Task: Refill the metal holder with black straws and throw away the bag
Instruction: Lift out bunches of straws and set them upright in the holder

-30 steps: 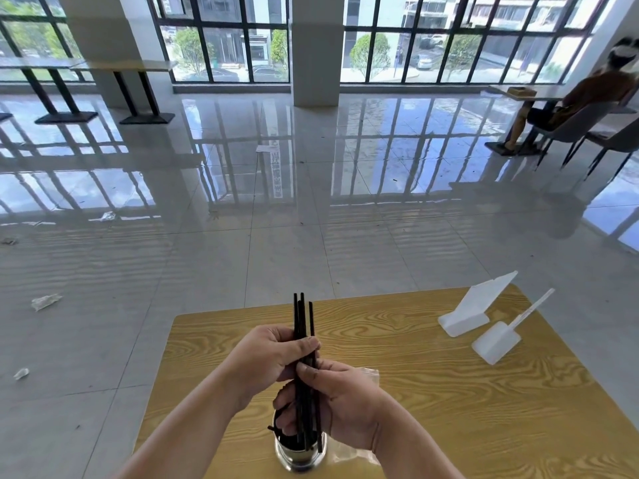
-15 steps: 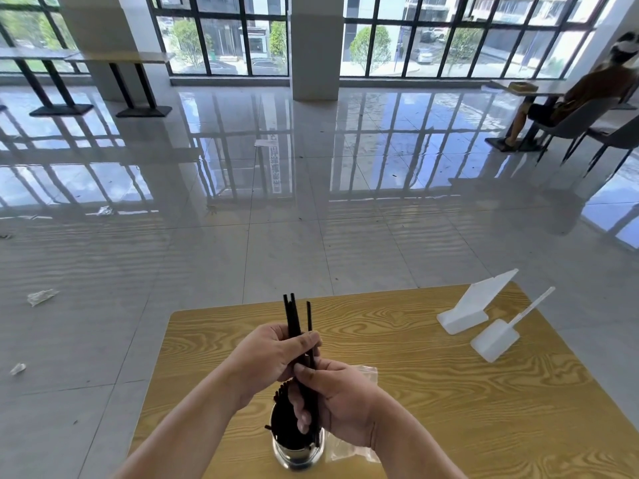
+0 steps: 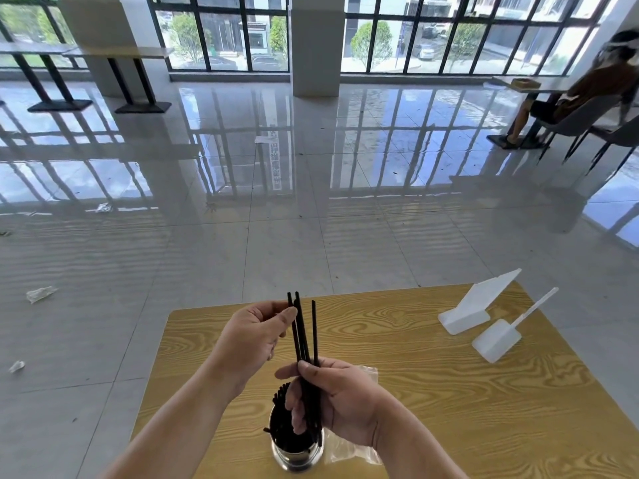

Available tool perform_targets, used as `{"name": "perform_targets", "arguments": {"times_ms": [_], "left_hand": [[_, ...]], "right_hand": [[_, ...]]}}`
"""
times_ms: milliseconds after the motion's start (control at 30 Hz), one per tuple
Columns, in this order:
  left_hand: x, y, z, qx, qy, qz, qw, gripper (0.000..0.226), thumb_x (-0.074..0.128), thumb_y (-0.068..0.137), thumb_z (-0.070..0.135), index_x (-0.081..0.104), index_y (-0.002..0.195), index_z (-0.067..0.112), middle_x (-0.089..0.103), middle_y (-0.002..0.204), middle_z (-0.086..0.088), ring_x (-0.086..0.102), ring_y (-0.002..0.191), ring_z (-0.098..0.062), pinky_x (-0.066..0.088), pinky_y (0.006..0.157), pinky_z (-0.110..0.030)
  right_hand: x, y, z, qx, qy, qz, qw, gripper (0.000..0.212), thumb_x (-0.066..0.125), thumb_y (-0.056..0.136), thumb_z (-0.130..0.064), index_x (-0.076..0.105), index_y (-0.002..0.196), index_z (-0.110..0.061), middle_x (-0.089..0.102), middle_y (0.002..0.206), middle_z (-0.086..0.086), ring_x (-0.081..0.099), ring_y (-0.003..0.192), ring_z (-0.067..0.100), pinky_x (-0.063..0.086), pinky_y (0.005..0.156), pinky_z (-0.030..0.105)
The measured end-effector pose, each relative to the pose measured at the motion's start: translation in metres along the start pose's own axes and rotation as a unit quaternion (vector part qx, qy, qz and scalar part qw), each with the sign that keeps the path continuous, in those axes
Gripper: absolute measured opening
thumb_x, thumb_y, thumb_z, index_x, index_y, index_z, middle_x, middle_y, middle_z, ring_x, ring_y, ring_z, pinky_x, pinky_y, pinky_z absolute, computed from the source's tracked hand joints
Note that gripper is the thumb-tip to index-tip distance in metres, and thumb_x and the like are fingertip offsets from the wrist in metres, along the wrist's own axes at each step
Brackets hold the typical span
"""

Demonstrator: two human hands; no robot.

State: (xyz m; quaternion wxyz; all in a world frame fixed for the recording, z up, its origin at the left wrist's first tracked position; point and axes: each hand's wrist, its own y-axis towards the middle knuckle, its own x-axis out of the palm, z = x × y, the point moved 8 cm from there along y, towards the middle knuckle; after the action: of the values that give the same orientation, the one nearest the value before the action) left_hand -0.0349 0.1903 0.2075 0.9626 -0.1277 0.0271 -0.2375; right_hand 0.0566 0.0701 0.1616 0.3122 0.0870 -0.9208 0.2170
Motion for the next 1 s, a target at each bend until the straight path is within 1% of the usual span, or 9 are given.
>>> {"name": "perform_targets", "arguments": {"times_ms": [67, 133, 233, 300, 433, 533, 733, 867, 1000], "left_hand": [[-0.005, 0.000, -0.003, 0.011, -0.005, 0.039, 0.999, 0.016, 0.072, 0.103, 0.023, 0.085, 0.094, 0.024, 0.064, 0.065, 0.003, 0.044, 0.047, -0.013, 0.042, 0.044, -0.024], [-0.011, -0.003, -0.001, 0.020, -0.020, 0.075, 0.997, 0.018, 0.068, 0.106, 0.021, 0.083, 0.096, 0.022, 0.074, 0.072, -0.002, 0.055, 0.049, -0.015, 0.050, 0.047, -0.027], [-0.014, -0.008, 0.003, 0.036, -0.039, 0.085, 0.995, 0.012, 0.066, 0.106, 0.015, 0.077, 0.103, 0.014, 0.083, 0.087, -0.009, 0.071, 0.059, -0.016, 0.061, 0.056, -0.026], [-0.010, -0.012, 0.006, 0.046, -0.038, 0.067, 0.996, 0.009, 0.067, 0.104, 0.009, 0.075, 0.102, 0.011, 0.084, 0.091, -0.011, 0.075, 0.065, -0.018, 0.063, 0.060, -0.026], [0.016, -0.022, 0.006, 0.042, 0.046, -0.015, 0.998, 0.019, 0.073, 0.099, 0.004, 0.080, 0.088, 0.019, 0.083, 0.086, -0.007, 0.079, 0.073, -0.019, 0.063, 0.066, -0.023], [0.040, -0.031, -0.005, 0.005, 0.111, -0.100, 0.989, 0.011, 0.080, 0.096, 0.015, 0.084, 0.087, 0.021, 0.082, 0.082, -0.003, 0.078, 0.074, -0.016, 0.063, 0.070, -0.024], [0.056, -0.045, -0.019, -0.050, 0.151, -0.179, 0.971, 0.013, 0.082, 0.096, 0.024, 0.086, 0.088, 0.015, 0.083, 0.081, -0.002, 0.072, 0.070, -0.009, 0.060, 0.070, -0.024], [0.056, -0.047, -0.023, -0.063, 0.169, -0.192, 0.965, 0.011, 0.083, 0.094, 0.030, 0.086, 0.091, 0.019, 0.084, 0.086, -0.002, 0.074, 0.075, -0.009, 0.060, 0.073, -0.023], [0.048, -0.046, -0.026, -0.056, 0.181, -0.158, 0.969, 0.016, 0.081, 0.094, 0.033, 0.081, 0.087, 0.018, 0.084, 0.084, -0.004, 0.076, 0.076, -0.012, 0.061, 0.074, -0.027]], "right_hand": [[-0.008, 0.001, 0.002, 0.005, 0.004, 0.040, 0.999, 0.032, 0.057, 0.109, -0.023, 0.074, 0.122, 0.001, 0.075, 0.101, 0.024, 0.075, 0.083, 0.034, 0.063, 0.075, 0.042], [-0.031, 0.000, 0.005, -0.001, -0.008, 0.151, 0.989, 0.031, 0.053, 0.111, -0.021, 0.074, 0.118, 0.001, 0.078, 0.108, 0.023, 0.076, 0.094, 0.033, 0.064, 0.082, 0.043], [-0.075, -0.016, 0.006, -0.035, -0.043, 0.353, 0.934, 0.030, 0.048, 0.113, -0.017, 0.074, 0.115, -0.003, 0.081, 0.110, 0.019, 0.074, 0.095, 0.027, 0.061, 0.089, 0.042], [-0.088, -0.024, 0.007, -0.056, -0.016, 0.411, 0.910, 0.030, 0.045, 0.114, -0.014, 0.073, 0.112, -0.002, 0.079, 0.110, 0.023, 0.072, 0.090, 0.027, 0.061, 0.088, 0.045], [-0.077, -0.021, 0.009, -0.055, 0.070, 0.357, 0.930, 0.029, 0.046, 0.112, -0.011, 0.071, 0.120, 0.002, 0.067, 0.074, 0.012, 0.055, 0.058, 0.019, 0.047, 0.055, 0.034], [-0.059, -0.016, 0.001, -0.066, 0.105, 0.294, 0.948, 0.029, 0.051, 0.110, -0.018, 0.067, 0.122, 0.003, 0.050, 0.066, 0.004, 0.038, 0.053, 0.015, 0.033, 0.050, 0.030], [-0.035, -0.020, -0.025, -0.103, 0.066, 0.279, 0.952, 0.039, 0.073, 0.094, -0.046, 0.077, 0.101, -0.008, 0.040, 0.062, 0.000, 0.037, 0.052, 0.014, 0.033, 0.048, 0.028], [-0.036, -0.028, -0.024, -0.099, 0.080, 0.302, 0.945, 0.033, 0.072, 0.097, -0.039, 0.064, 0.087, -0.008, 0.049, 0.065, 0.003, 0.045, 0.055, 0.017, 0.040, 0.056, 0.033], [-0.039, -0.030, -0.016, -0.095, 0.105, 0.292, 0.946, 0.032, 0.056, 0.110, -0.030, 0.060, 0.091, -0.005, 0.060, 0.078, 0.012, 0.058, 0.075, 0.029, 0.054, 0.082, 0.048]]}}
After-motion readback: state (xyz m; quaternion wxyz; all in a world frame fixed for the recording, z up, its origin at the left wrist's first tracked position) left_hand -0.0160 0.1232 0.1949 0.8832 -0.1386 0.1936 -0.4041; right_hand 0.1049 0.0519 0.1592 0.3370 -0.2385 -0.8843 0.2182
